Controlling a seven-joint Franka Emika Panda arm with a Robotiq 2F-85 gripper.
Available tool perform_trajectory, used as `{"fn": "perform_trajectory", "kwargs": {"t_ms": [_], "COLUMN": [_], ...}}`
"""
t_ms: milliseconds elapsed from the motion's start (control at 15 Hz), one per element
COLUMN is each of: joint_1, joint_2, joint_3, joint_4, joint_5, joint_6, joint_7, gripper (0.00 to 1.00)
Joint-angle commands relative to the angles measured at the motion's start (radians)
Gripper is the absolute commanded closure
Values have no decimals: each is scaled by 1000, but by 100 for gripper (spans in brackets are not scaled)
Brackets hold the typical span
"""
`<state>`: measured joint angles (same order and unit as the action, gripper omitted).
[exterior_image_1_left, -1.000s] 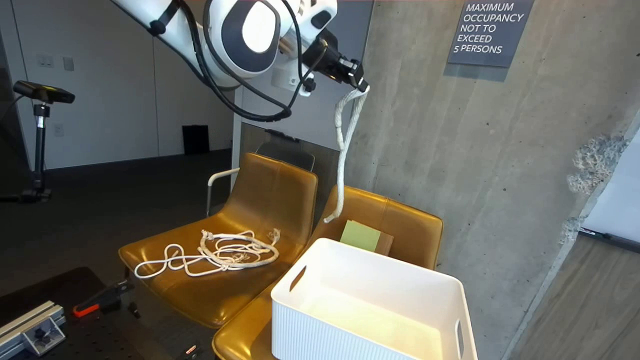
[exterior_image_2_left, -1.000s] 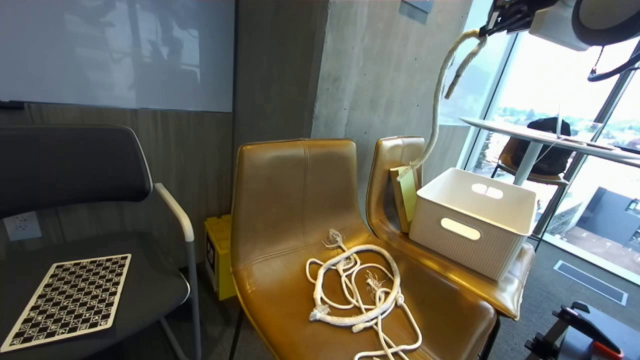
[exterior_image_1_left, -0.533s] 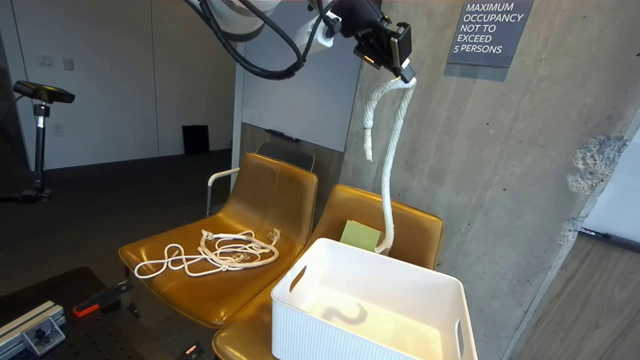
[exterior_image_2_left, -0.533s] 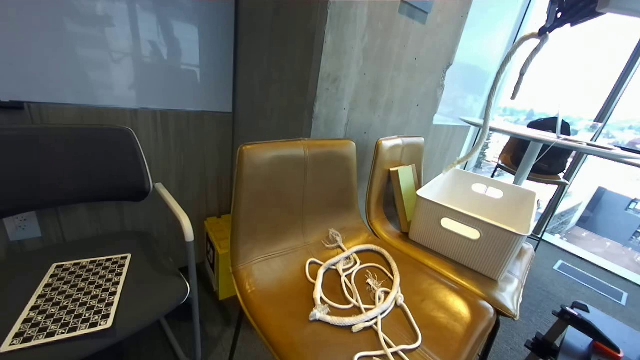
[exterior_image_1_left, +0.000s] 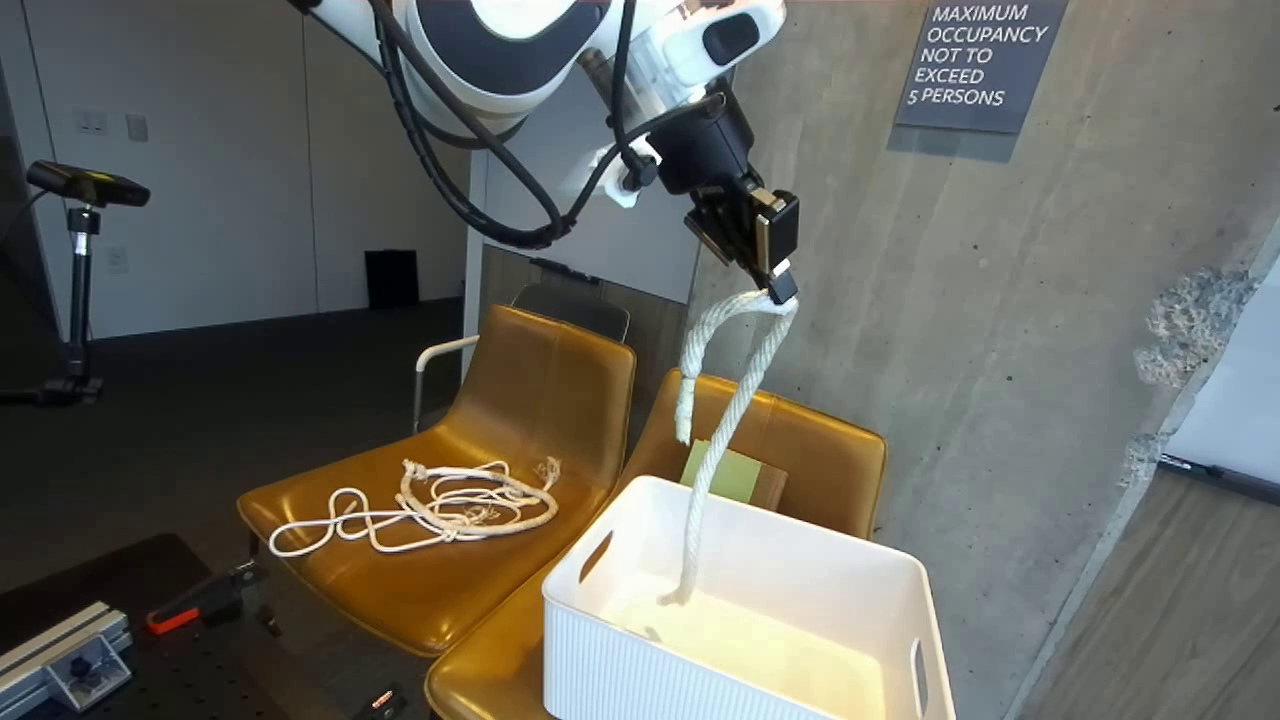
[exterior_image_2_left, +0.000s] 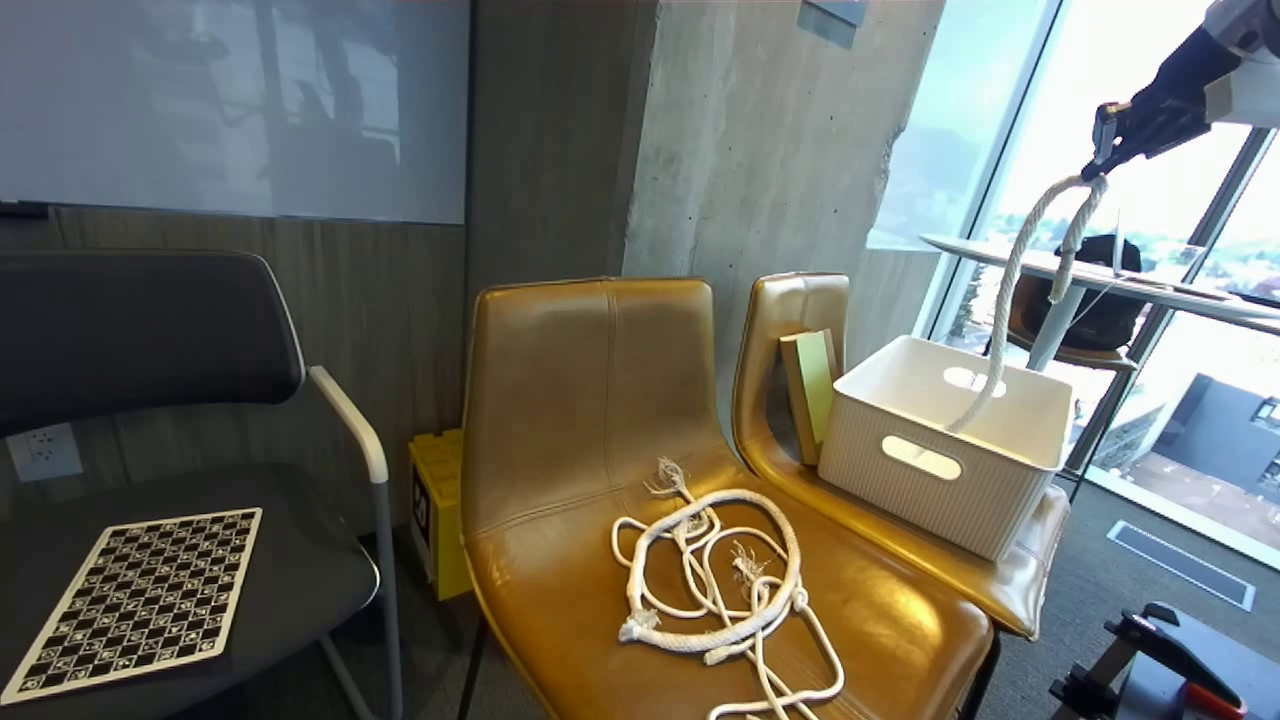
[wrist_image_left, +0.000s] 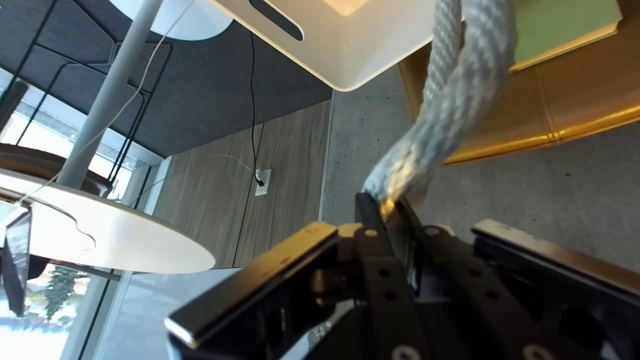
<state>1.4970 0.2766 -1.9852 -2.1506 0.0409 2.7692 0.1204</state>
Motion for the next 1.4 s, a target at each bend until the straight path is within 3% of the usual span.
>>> {"fn": "perform_trajectory", "kwargs": {"t_ms": [0,133,267,533,867,1333], "joint_1": [9,91,166,204,144,-21], "joint_2": [-48,-63,-83,-178,-247,-169], "joint_3": [12,-9,16,172,429,651], "joint_4": [-19,-72,-159,-278,-362,-265], "joint_5": [5,44,61,0,-63,33], "joint_6": [14,62,138,209,160,4], "joint_7": [-25,-74,-105,-80,-82,-118], "gripper": [59,46,32,2,0,0]}}
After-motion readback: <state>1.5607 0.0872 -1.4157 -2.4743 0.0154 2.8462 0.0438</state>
